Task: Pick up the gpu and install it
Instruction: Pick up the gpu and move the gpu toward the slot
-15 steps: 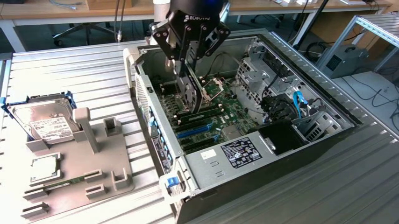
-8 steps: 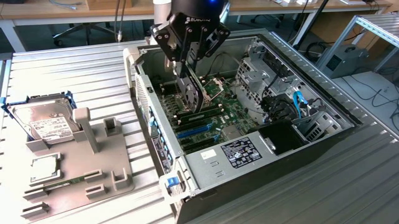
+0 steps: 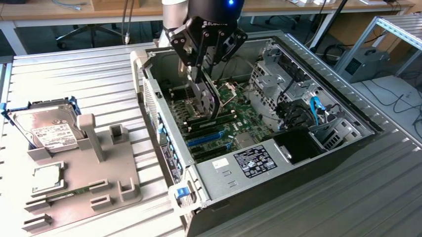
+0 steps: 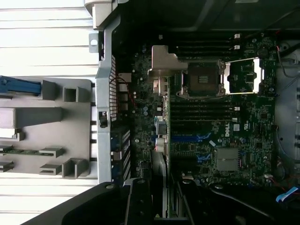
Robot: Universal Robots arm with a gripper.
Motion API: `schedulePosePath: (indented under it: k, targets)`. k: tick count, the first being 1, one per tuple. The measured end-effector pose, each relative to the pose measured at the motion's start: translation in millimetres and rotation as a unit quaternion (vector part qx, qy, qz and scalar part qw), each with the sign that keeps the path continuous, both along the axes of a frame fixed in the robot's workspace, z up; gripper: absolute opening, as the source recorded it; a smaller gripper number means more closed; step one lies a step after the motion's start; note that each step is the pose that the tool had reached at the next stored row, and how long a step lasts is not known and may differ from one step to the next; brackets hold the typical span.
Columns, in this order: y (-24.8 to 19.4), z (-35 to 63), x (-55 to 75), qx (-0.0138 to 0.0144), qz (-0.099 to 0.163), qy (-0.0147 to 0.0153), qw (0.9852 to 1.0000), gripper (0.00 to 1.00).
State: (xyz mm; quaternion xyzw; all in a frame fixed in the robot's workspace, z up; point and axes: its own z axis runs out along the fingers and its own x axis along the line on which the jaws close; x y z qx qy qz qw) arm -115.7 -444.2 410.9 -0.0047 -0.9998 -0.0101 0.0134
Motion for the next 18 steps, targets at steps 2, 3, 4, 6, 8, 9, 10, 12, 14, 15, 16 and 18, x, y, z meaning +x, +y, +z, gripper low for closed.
schedulePosePath:
  k: [2, 3, 4, 6, 8, 9, 10, 12, 14, 15, 16, 18]
  targets:
    - [0.0, -1.0, 2.5, 0.0, 0.0, 0.0, 1.0, 0.26]
    - [0.0, -1.5, 3.8, 0.0001, 0.0, 0.0001, 1.0, 0.26]
    - [0.0, -1.8, 4.9, 0.0, 0.0, 0.0001, 1.0, 0.26]
    - [0.0, -2.5, 7.0, 0.0001, 0.0, 0.0001, 1.0, 0.26]
    - [0.0, -3.1, 9.1, 0.0002, 0.0, 0.0001, 1.0, 0.26]
    - [0.0, -3.4, 10.1, 0.0002, 0.0, 0.0001, 1.0, 0.26]
    - [0.0, -3.9, 11.0, 0.0003, 0.0, 0.0001, 1.0, 0.26]
    - [0.0, -4.7, 12.7, 0.0003, 0.0, 0.0001, 1.0, 0.26]
    - [0.0, -5.3, 13.5, 0.0004, 0.0, 0.0001, 1.0, 0.26]
    - [0.0, -5.5, 13.9, 0.0003, 0.0, 0.0001, 1.0, 0.26]
    - [0.0, -5.6, 14.2, 0.0003, 0.0, 0.0001, 1.0, 0.26]
    - [0.0, -6.0, 15.0, 0.0003, 0.0, 0.0001, 1.0, 0.26]
